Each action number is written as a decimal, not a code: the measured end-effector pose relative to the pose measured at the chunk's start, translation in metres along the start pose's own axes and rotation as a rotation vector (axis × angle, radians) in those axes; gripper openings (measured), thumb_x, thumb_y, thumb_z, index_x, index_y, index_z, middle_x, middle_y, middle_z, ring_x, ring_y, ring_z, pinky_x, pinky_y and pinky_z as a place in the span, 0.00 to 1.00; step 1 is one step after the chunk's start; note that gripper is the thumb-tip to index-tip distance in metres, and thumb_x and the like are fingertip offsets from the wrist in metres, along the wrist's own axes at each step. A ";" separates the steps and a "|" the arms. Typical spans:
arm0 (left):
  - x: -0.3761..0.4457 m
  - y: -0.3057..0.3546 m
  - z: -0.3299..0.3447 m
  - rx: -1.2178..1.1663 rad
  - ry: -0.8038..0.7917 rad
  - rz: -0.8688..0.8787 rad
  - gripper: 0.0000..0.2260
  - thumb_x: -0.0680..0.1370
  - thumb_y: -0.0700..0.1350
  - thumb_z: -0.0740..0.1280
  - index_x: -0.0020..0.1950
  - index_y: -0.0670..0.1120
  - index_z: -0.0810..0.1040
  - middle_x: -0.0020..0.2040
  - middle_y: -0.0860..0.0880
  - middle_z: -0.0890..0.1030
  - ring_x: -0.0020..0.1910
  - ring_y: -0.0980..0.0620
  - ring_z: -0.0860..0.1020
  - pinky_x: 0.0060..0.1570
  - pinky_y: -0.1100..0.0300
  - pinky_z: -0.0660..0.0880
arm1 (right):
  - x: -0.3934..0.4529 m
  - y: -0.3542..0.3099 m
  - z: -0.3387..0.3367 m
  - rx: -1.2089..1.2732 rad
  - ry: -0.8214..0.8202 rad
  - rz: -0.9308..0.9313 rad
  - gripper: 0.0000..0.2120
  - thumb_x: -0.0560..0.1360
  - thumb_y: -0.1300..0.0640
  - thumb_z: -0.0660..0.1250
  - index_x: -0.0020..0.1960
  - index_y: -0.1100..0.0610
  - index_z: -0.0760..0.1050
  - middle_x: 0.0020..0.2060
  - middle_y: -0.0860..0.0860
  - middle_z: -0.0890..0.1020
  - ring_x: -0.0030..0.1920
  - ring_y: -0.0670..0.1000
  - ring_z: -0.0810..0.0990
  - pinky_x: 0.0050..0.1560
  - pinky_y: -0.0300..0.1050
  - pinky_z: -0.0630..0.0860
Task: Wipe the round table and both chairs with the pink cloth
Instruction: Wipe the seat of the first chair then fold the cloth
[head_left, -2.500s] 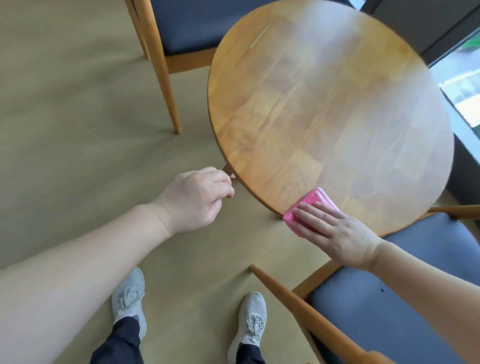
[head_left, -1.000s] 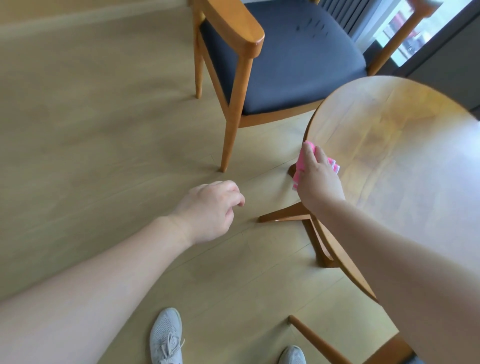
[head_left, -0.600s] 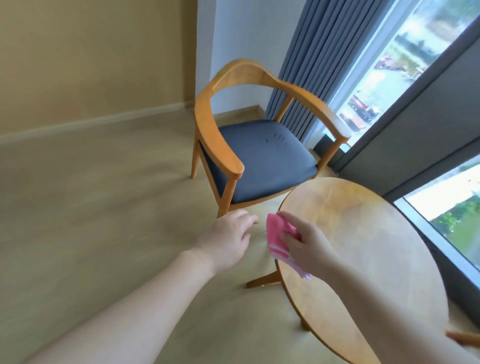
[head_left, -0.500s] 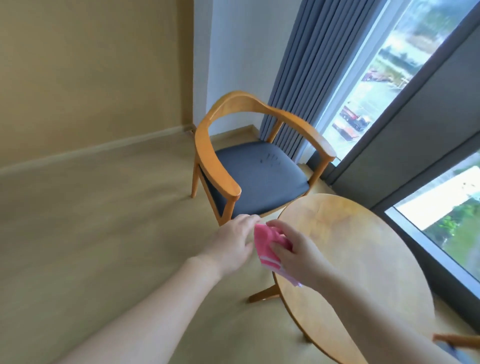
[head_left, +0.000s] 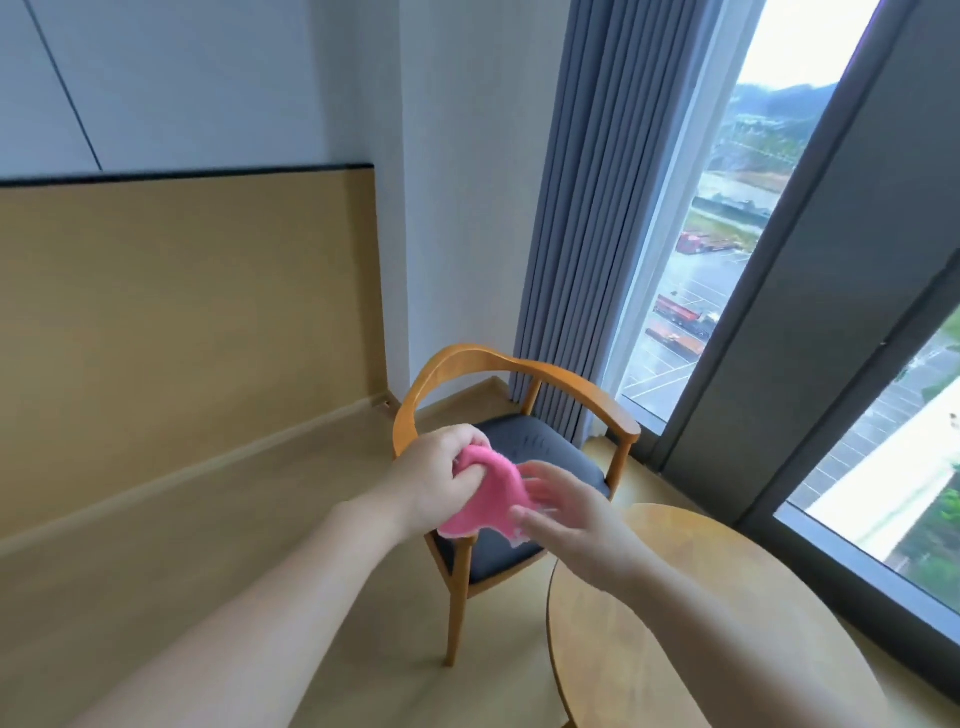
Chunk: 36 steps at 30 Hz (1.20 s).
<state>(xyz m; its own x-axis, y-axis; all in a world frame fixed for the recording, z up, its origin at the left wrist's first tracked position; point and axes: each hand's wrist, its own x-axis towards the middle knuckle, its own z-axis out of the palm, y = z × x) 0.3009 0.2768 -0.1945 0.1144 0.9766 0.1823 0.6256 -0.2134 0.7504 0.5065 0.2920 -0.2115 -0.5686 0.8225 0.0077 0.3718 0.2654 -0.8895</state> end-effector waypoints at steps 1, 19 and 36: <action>0.009 0.001 0.000 0.010 0.001 -0.014 0.05 0.79 0.49 0.63 0.48 0.60 0.75 0.44 0.62 0.77 0.45 0.63 0.76 0.34 0.72 0.70 | 0.010 0.006 -0.003 -0.077 0.022 0.000 0.18 0.73 0.46 0.70 0.61 0.44 0.72 0.51 0.41 0.81 0.54 0.41 0.79 0.53 0.39 0.77; 0.151 -0.044 -0.024 0.160 0.342 -0.245 0.10 0.77 0.44 0.65 0.57 0.53 0.73 0.46 0.60 0.75 0.40 0.54 0.78 0.43 0.53 0.78 | 0.200 0.027 -0.098 -0.265 0.206 -0.125 0.09 0.77 0.58 0.64 0.52 0.46 0.76 0.41 0.37 0.78 0.42 0.37 0.75 0.36 0.31 0.68; 0.280 -0.348 -0.002 0.396 0.132 -0.465 0.15 0.81 0.47 0.54 0.34 0.50 0.67 0.37 0.51 0.73 0.41 0.46 0.74 0.37 0.53 0.72 | 0.355 0.208 -0.022 -0.512 0.207 0.628 0.06 0.75 0.59 0.62 0.46 0.48 0.72 0.37 0.42 0.75 0.37 0.43 0.75 0.28 0.34 0.69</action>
<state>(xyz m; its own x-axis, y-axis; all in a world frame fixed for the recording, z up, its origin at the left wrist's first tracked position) 0.1134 0.6244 -0.4035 -0.3193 0.9476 -0.0112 0.8285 0.2849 0.4820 0.3988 0.6503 -0.3839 -0.0168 0.9562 -0.2922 0.8904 -0.1187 -0.4394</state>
